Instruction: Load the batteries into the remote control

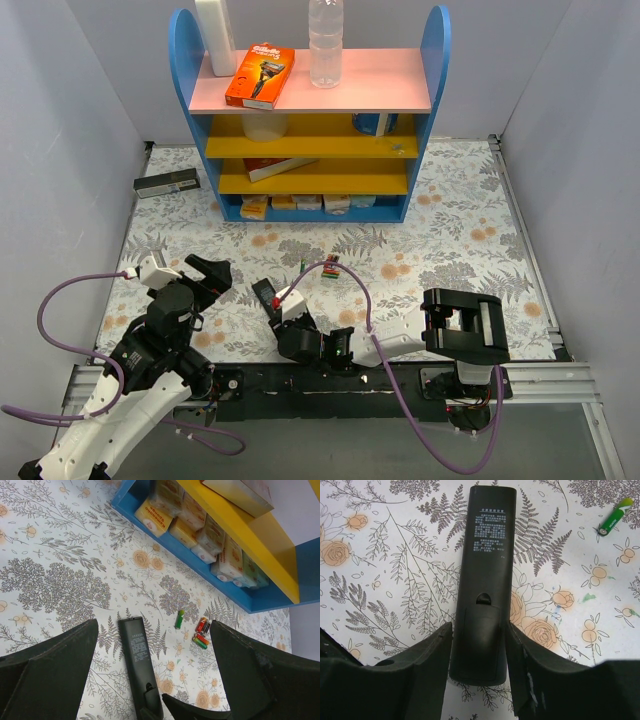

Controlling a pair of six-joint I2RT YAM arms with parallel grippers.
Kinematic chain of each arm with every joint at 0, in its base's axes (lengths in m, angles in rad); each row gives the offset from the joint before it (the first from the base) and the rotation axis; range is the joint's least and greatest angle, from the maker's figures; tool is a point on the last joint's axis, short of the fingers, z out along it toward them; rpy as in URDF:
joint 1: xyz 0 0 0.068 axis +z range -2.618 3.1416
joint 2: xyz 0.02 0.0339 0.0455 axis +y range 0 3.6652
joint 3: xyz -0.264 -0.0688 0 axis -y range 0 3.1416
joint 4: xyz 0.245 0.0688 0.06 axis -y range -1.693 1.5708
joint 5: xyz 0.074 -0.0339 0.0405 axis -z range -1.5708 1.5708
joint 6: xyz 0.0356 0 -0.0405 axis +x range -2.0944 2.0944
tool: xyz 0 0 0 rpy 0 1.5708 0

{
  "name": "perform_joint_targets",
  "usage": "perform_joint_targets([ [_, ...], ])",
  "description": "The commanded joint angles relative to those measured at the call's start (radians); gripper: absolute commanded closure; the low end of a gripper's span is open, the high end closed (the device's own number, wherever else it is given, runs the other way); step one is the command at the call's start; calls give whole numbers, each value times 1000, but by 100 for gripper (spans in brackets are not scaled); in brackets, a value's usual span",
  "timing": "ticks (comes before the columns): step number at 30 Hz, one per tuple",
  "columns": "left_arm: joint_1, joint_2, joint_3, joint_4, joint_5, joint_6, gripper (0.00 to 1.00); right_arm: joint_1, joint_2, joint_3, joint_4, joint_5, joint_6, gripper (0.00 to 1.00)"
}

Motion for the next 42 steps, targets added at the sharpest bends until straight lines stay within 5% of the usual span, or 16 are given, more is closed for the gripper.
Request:
perform_joint_targets([
  [1,5,-7,-1,-7,-27,-2,5,5,-9,37,20,35,-14,43],
  [8,3,-2,-1,-5,-27,-2,5,5,-82,60,19,38,-98,25],
  [12,5,-5,-1,-7,-26,-2,5,-5,-145,89,-65,-14,-106,24],
  [17,3,-8,-1,-8,-29,-3,5,-78,-155,213,-332,-160,-2,34],
  [22,5,-15,1,-16,-36,-12,5,-140,-98,332,-565,-301,18,64],
  [27,5,-24,-1,-18,-44,-15,5,-172,-46,390,-616,-398,-6,81],
  [42,3,-36,-2,-24,-53,-22,5,-213,141,525,-744,-531,-2,92],
])
